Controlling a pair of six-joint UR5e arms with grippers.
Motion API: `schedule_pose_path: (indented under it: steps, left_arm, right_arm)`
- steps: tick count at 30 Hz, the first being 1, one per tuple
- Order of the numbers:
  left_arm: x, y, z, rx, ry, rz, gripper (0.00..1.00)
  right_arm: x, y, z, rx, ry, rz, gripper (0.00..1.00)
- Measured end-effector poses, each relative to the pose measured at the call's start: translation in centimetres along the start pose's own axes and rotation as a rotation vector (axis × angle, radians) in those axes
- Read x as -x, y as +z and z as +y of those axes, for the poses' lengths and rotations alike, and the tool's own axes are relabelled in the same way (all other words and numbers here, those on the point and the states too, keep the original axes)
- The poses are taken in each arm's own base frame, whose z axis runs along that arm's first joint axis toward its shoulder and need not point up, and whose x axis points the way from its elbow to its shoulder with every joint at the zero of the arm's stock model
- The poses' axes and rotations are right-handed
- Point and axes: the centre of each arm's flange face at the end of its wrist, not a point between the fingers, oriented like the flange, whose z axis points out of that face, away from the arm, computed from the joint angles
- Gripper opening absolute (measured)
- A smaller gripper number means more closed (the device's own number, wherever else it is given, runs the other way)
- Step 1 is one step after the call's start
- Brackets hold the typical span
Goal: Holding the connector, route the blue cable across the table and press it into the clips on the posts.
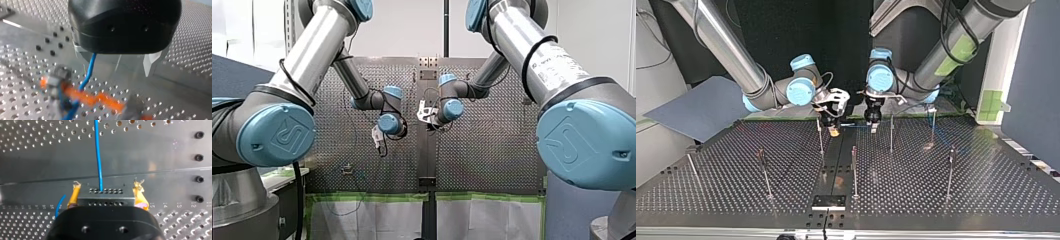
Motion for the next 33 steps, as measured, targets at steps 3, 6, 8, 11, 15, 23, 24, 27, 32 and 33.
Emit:
schedule_pose_path:
  steps: [3,6,8,11,15,23,24,27,32,33]
  left_arm:
    - [0.7,0.8,-0.2,0.005,-0.002,-0.012,1.00]
    - [1.0,1.2,-0.4,0.005,-0.003,-0.016,1.00]
    - [1.1,1.2,-0.5,0.005,-0.001,-0.014,0.91]
    - [1.0,1.1,-0.5,0.013,0.003,-0.009,0.65]
    - [1.0,1.0,-0.4,0.030,0.008,-0.010,0.32]
    - [0.9,0.8,-0.7,0.033,0.013,-0.009,0.02]
    - [0.9,0.8,-0.7,0.034,0.013,-0.009,0.02]
    - [0.9,0.7,-0.7,0.037,0.016,-0.002,0.02]
    - [0.8,0.3,-0.6,0.046,0.024,0.024,0.02]
    - [0.8,0.2,-0.6,0.048,0.025,0.028,0.02]
  right_arm:
    - [0.0,0.0,0.0,-0.001,0.000,0.000,0.00]
    - [-0.1,0.0,0.1,0.000,0.000,0.001,0.00]
    - [-0.1,0.0,0.1,0.000,0.000,0.001,0.00]
    - [-0.1,0.0,0.1,0.001,0.000,0.001,0.00]
    - [-0.2,0.1,0.2,0.001,0.001,0.002,0.00]
    - [-0.2,0.0,0.2,0.001,0.001,0.000,0.00]
    - [-0.2,0.0,0.2,0.001,0.000,-0.001,0.00]
    - [-0.3,-0.1,0.2,0.002,-0.001,-0.005,0.00]
    - [-0.9,-0.5,0.1,0.006,-0.004,-0.018,0.00]
    - [-1.2,-0.6,0.1,0.006,-0.004,-0.020,0.00]
